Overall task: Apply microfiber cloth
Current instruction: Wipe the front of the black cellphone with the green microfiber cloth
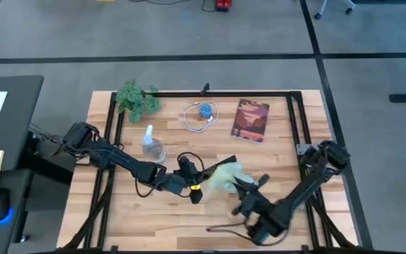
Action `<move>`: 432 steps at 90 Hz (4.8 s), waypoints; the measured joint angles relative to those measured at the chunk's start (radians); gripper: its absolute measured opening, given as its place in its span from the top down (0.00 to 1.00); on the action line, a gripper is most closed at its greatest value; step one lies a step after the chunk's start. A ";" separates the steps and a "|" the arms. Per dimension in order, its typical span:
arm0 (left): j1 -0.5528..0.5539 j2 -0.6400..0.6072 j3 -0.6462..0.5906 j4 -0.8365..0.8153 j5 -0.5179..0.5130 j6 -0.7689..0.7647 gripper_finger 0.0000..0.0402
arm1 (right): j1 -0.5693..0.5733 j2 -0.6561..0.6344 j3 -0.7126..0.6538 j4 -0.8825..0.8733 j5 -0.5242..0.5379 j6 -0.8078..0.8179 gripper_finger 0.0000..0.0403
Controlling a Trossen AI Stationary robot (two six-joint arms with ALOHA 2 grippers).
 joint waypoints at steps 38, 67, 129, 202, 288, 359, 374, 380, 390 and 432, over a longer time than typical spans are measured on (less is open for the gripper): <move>-0.001 0.000 0.000 -0.029 0.020 -0.010 0.97 | -0.028 -0.045 0.001 -0.056 -0.011 -0.251 1.00; 0.000 0.000 0.000 -0.007 -0.003 -0.009 0.97 | -0.029 -0.063 -0.033 -0.430 -0.137 0.181 1.00; 0.004 0.000 -0.003 0.132 -0.014 0.067 0.97 | -0.122 -0.064 -0.043 0.626 -0.236 -0.871 1.00; -0.003 -0.002 0.001 0.150 -0.040 0.052 0.97 | -0.124 -0.138 -0.045 -0.330 -0.070 -0.005 1.00; -0.006 0.000 -0.001 0.225 -0.096 0.105 0.97 | -0.111 -0.127 -0.043 0.109 -0.219 -0.535 1.00; 0.014 -0.002 0.001 0.294 -0.101 0.130 0.97 | -0.144 -0.124 -0.044 0.521 -0.356 -0.818 1.00; -0.001 -0.004 0.002 0.267 -0.107 0.129 0.97 | -0.142 -0.168 -0.044 0.277 -0.333 -0.642 1.00; -0.006 -0.003 0.002 0.253 -0.108 0.124 0.97 | -0.142 -0.187 -0.044 0.181 -0.320 -0.553 1.00; -0.014 -0.003 0.002 0.230 -0.106 0.102 0.97 | -0.134 -0.228 -0.044 0.047 -0.275 -0.441 1.00; -0.034 -0.003 0.001 0.192 -0.090 0.086 0.97 | -0.139 -0.291 -0.044 -0.072 -0.170 -0.204 1.00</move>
